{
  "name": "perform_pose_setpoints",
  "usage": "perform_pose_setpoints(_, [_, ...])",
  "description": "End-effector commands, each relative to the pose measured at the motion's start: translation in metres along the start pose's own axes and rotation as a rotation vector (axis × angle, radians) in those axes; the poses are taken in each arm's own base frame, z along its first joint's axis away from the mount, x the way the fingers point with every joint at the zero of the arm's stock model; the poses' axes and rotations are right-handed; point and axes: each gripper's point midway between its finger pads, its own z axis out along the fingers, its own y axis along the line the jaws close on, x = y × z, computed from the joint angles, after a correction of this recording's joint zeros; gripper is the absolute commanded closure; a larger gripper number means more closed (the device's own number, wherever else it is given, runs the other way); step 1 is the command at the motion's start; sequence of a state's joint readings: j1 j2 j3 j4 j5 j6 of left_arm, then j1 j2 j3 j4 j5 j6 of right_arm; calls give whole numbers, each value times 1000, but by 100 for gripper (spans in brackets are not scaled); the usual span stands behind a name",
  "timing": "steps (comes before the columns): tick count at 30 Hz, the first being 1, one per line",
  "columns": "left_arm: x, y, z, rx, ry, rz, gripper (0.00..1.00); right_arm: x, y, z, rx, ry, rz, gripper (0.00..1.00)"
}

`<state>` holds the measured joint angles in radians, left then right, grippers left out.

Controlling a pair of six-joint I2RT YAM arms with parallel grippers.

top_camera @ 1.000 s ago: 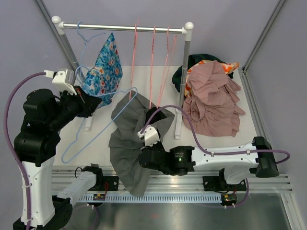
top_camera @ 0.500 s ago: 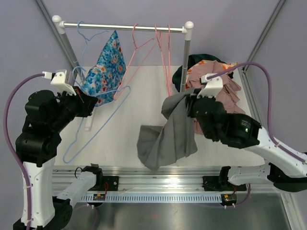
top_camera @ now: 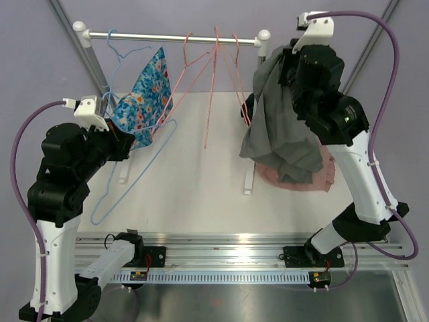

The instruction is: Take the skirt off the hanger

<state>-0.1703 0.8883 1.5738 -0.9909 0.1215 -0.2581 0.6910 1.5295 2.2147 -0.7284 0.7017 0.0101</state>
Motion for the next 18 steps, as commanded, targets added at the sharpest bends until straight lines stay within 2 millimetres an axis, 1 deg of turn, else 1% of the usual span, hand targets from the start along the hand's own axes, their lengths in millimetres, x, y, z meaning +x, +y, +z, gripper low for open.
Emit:
perform_pose_setpoints(1, [-15, 0, -1, 1, -75, 27, 100, -54, -30, 20, 16, -141, 19, 100])
perform_pose_setpoints(2, [-13, -1, -3, 8, -77, 28, 100, -52, -29, 36, -6, -139, 18, 100])
perform_pose_setpoints(3, [-12, -1, -3, 11, -76, 28, 100, -49, -33, 48, -3, -134, 32, 100])
perform_pose_setpoints(4, [-12, -3, -5, 18, -79, 29, 100, -44, -55, 65, 46, -123, 31, 100])
perform_pose_setpoints(5, [-12, -4, -7, 24, -82, 28, 100, -26, -55, 89, 33, -85, 19, 100])
perform_pose_setpoints(7, [-15, -10, -15, 50, -97, 30, 100, -6, -72, 116, 78, -49, 50, 100])
perform_pose_setpoints(8, [-18, -11, -18, 54, -108, 30, 100, 21, -87, 138, 100, 9, 50, 100])
perform_pose_setpoints(9, [-25, -14, -27, 60, -138, 34, 100, 31, -96, 149, 117, 18, 81, 100])
perform_pose_setpoints(10, [-29, -13, -31, 50, -154, 36, 100, 64, -103, 162, 136, 84, 81, 100])
perform_pose_setpoints(11, [-31, -12, -35, 40, -159, 37, 100, 74, -113, 165, 147, 96, 93, 100])
perform_pose_setpoints(12, [-36, -11, -38, 31, -171, 37, 100, 79, -114, 170, 147, 79, 125, 100])
perform_pose_setpoints(13, [-46, -9, -45, 9, -205, 39, 100, 90, -114, 171, 144, 84, 135, 100])
perform_pose_setpoints(14, [-48, -8, -47, -2, -212, 38, 100, 121, -113, 169, 135, 134, 134, 100])
perform_pose_setpoints(15, [-54, -10, -51, 1, -228, 40, 100, 125, -110, 172, 122, 109, 158, 100])
perform_pose_setpoints(16, [-62, -12, -53, 4, -243, 44, 100, 151, -109, 172, 122, 158, 161, 100])
perform_pose_setpoints(17, [-65, -12, -53, 2, -247, 46, 100, 160, -107, 172, 108, 178, 170, 100])
perform_pose_setpoints(18, [-68, -12, -51, -5, -247, 46, 100, 176, -104, 169, 102, 233, 186, 89])
